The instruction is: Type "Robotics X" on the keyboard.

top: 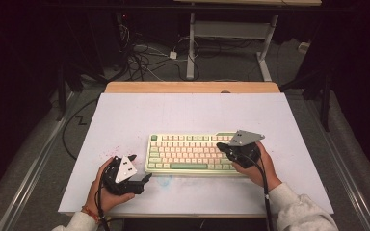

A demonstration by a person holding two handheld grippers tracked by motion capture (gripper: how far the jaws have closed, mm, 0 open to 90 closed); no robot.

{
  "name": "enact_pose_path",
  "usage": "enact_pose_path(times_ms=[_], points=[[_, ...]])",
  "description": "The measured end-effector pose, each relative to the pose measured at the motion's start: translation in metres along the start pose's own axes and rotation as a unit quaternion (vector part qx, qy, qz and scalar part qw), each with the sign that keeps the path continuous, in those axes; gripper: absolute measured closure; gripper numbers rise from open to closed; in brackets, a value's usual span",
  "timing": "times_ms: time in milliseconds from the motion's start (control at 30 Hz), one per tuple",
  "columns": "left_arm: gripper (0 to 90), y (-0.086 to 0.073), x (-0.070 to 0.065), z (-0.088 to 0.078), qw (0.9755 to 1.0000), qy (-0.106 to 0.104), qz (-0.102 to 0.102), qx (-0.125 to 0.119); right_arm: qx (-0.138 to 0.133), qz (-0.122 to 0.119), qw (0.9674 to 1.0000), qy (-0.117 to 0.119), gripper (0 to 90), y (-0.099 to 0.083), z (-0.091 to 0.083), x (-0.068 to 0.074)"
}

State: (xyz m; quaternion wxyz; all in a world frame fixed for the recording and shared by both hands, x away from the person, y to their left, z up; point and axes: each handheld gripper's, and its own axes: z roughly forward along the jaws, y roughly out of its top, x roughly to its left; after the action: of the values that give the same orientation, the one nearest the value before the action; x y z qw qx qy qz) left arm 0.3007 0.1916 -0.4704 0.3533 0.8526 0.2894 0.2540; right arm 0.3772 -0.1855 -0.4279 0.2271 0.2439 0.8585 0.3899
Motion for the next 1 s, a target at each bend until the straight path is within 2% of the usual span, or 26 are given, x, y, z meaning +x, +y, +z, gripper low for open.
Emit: enact_pose_path(times_ms=[167, 300, 433, 567, 767, 833, 1000], points=[[18.0, -0.001, 0.002, 0.001, 1.0000, -0.003, -0.006, -0.001, 0.008, 0.000, 1.0000, 0.005, 90.0, 0.003, 0.010, 0.000], [18.0, -0.001, 0.003, 0.002, 1.0000, -0.004, -0.001, 0.007, 0.024, -0.006, 0.9996, 0.013, 90.0, 0.005, 0.022, 0.003], [18.0, -0.001, 0.004, 0.002, 1.0000, -0.004, -0.004, 0.007, 0.030, -0.009, 0.9994, 0.016, 90.0, 0.007, 0.031, 0.006], [18.0, -0.001, 0.004, 0.002, 0.9999, -0.006, -0.007, 0.005, 0.038, -0.014, 0.9990, 0.019, 90.0, 0.009, 0.037, 0.008], [18.0, -0.001, 0.003, 0.003, 0.9999, -0.007, -0.004, 0.010, 0.044, -0.014, 0.9987, 0.022, 90.0, 0.010, 0.044, 0.011], [18.0, -0.001, 0.003, 0.004, 0.9999, -0.004, 0.003, 0.012, 0.050, -0.018, 0.9984, 0.021, 90.0, 0.011, 0.047, 0.012], [18.3, -0.001, 0.004, 0.004, 0.9999, -0.004, 0.002, 0.012, 0.056, -0.017, 0.9981, 0.019, 90.0, 0.010, 0.051, 0.012]])
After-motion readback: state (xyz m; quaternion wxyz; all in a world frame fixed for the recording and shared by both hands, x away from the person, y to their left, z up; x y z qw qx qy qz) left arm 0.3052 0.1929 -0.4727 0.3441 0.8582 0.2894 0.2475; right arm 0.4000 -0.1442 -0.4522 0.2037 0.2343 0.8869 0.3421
